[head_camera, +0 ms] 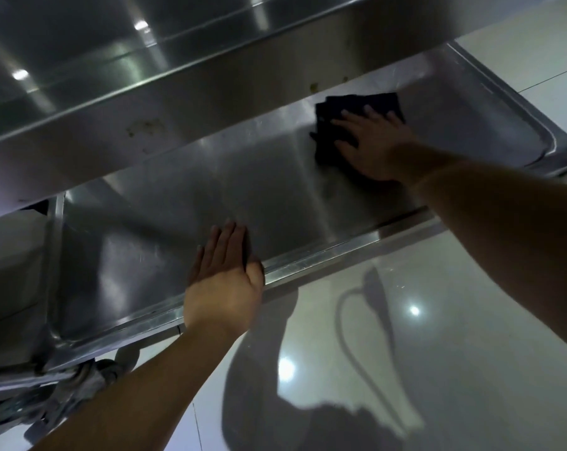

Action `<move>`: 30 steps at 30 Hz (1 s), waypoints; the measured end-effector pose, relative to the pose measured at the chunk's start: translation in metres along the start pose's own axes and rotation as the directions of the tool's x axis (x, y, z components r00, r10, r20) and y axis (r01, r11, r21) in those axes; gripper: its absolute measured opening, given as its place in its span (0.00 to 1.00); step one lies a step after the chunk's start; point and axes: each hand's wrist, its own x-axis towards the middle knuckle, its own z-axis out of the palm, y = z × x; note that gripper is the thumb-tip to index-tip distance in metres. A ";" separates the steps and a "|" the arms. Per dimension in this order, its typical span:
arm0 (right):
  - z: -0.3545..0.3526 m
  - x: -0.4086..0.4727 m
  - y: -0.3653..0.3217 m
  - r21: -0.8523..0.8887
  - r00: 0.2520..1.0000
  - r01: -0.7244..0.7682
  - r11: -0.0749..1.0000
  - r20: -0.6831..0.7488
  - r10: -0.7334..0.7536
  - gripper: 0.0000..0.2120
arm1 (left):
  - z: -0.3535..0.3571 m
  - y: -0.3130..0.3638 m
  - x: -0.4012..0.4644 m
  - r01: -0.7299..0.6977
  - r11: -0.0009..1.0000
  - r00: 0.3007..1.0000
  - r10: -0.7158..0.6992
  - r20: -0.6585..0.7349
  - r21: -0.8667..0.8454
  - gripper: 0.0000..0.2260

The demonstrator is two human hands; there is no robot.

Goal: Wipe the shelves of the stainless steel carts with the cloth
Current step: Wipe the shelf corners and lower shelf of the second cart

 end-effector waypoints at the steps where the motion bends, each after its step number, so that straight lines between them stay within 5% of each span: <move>1: -0.008 0.006 0.027 0.012 0.995 -0.096 0.995 -0.007 0.096 0.28 | 0.000 0.000 0.000 0.000 1.000 1.000 0.000 0.000 0.004 0.30; 7: -0.044 -0.012 0.154 0.061 0.882 -0.464 0.884 -0.066 0.467 0.35 | 0.001 0.003 0.002 0.012 1.000 1.000 -0.012 -0.018 0.008 0.30; 16: -0.015 -0.089 0.148 0.054 0.781 -0.620 0.782 -0.051 0.623 0.35 | 0.002 0.003 0.001 0.016 1.000 1.000 -0.016 -0.015 0.018 0.30; 23: 0.012 -0.135 0.004 -0.028 0.995 -0.103 0.994 0.011 0.103 0.32 | 0.004 0.001 0.002 0.007 1.000 1.000 -0.007 -0.004 0.020 0.31; 27: 0.034 -0.140 -0.082 -0.034 0.974 0.224 0.974 0.044 -0.223 0.32 | 0.006 0.000 0.001 -0.002 1.000 0.999 0.002 -0.041 0.004 0.30; 30: 0.032 -0.141 -0.072 -0.082 0.951 0.305 0.949 -0.023 -0.308 0.31 | 0.009 -0.002 0.001 -0.016 1.000 0.997 0.016 -0.076 -0.006 0.29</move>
